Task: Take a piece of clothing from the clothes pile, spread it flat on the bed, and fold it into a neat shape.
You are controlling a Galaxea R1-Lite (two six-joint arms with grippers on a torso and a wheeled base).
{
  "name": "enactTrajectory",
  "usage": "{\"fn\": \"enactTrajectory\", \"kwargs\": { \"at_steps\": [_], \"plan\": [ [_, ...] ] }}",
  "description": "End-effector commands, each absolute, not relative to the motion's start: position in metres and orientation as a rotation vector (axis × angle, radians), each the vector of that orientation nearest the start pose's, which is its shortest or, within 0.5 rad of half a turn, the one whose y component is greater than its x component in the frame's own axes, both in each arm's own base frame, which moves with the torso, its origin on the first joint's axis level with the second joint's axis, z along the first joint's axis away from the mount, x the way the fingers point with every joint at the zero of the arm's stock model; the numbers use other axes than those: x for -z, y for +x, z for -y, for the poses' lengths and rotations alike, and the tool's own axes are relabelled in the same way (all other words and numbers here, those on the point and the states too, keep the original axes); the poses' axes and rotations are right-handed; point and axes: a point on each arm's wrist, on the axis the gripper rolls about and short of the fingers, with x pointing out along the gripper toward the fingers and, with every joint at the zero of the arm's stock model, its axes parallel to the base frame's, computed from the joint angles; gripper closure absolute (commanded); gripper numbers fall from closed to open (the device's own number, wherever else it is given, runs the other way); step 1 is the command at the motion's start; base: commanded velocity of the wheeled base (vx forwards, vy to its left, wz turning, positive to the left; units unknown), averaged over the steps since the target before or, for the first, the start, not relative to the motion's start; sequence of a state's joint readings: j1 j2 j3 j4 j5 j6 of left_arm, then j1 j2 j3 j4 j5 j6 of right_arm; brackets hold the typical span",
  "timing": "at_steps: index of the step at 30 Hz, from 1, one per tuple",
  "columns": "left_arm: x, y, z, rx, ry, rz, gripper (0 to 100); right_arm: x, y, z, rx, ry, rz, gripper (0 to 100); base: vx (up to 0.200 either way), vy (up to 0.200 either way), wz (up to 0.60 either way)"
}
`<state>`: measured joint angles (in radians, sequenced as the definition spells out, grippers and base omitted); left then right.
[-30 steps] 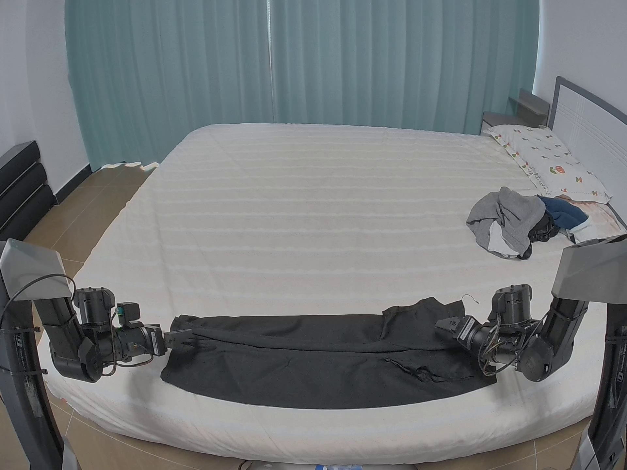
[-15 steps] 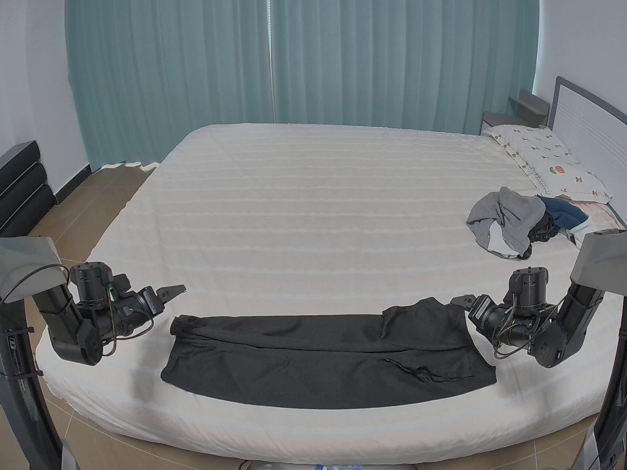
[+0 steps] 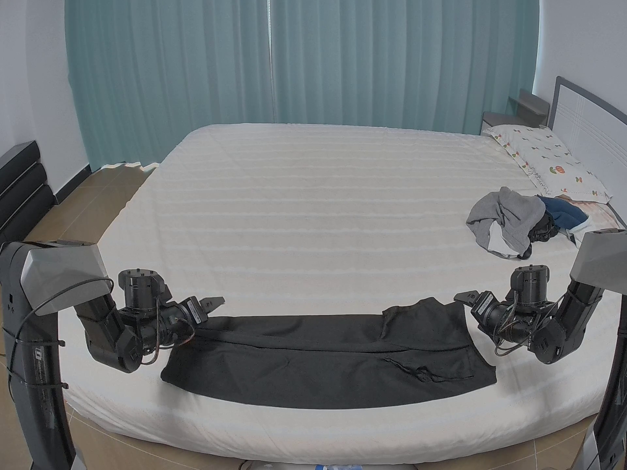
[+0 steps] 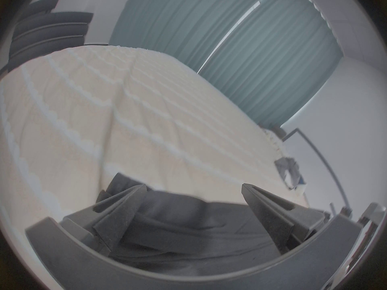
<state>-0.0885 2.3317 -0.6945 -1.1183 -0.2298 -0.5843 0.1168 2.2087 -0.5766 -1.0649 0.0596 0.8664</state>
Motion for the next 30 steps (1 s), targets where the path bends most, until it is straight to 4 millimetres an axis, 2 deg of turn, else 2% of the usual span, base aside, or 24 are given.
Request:
{"fn": "enactTrajectory", "kwargs": {
  "at_steps": [1,6,9,13,16,17,20,21,22,25,30],
  "plan": [
    [0.026,0.35,0.036,0.119,-0.548,-0.668,0,-0.005,0.327,-0.04,0.088,0.824,-0.611,0,0.0,0.0,0.0],
    [0.028,0.346,0.036,0.039,-0.476,-0.696,0,-0.004,0.327,-0.04,0.09,0.823,-0.615,0,0.0,0.0,0.0],
    [0.022,0.347,0.036,0.027,-0.473,-0.674,0,-0.004,0.327,-0.04,0.089,0.823,-0.616,0,0.0,0.0,0.0],
    [-0.007,0.349,0.031,0.022,-0.483,-0.595,0,-0.004,0.327,-0.04,0.089,0.823,-0.614,0,0.0,0.0,0.0],
    [-0.018,0.351,0.029,0.013,-0.49,-0.57,0,-0.004,0.327,-0.04,0.089,0.823,-0.614,0,0.0,0.0,0.0],
    [-0.027,0.356,0.027,0.011,-0.516,-0.537,0,-0.004,0.327,-0.04,0.088,0.823,-0.614,0,0.0,0.0,0.0],
    [-0.033,0.37,0.027,0.006,-0.585,-0.494,0,-0.004,0.327,-0.042,0.084,0.821,-0.616,0,0.0,0.0,0.0],
    [-0.033,0.371,0.027,0.005,-0.586,-0.494,0,-0.004,0.327,-0.042,0.084,0.821,-0.616,0,0.0,0.0,0.0],
    [-0.02,0.378,0.025,-0.011,-0.592,-0.522,0,-0.004,0.327,-0.042,0.082,0.821,-0.617,0,0.0,0.0,0.0],
    [-0.004,0.39,0.02,-0.034,-0.596,-0.572,0,-0.004,0.327,-0.042,0.084,0.821,-0.616,0,0.0,0.0,0.0],
    [0.005,0.392,0.01,-0.058,-0.608,-0.681,0,-0.002,0.328,-0.041,0.089,0.822,-0.621,0,0.0,0.0,0.0]
  ]
}}
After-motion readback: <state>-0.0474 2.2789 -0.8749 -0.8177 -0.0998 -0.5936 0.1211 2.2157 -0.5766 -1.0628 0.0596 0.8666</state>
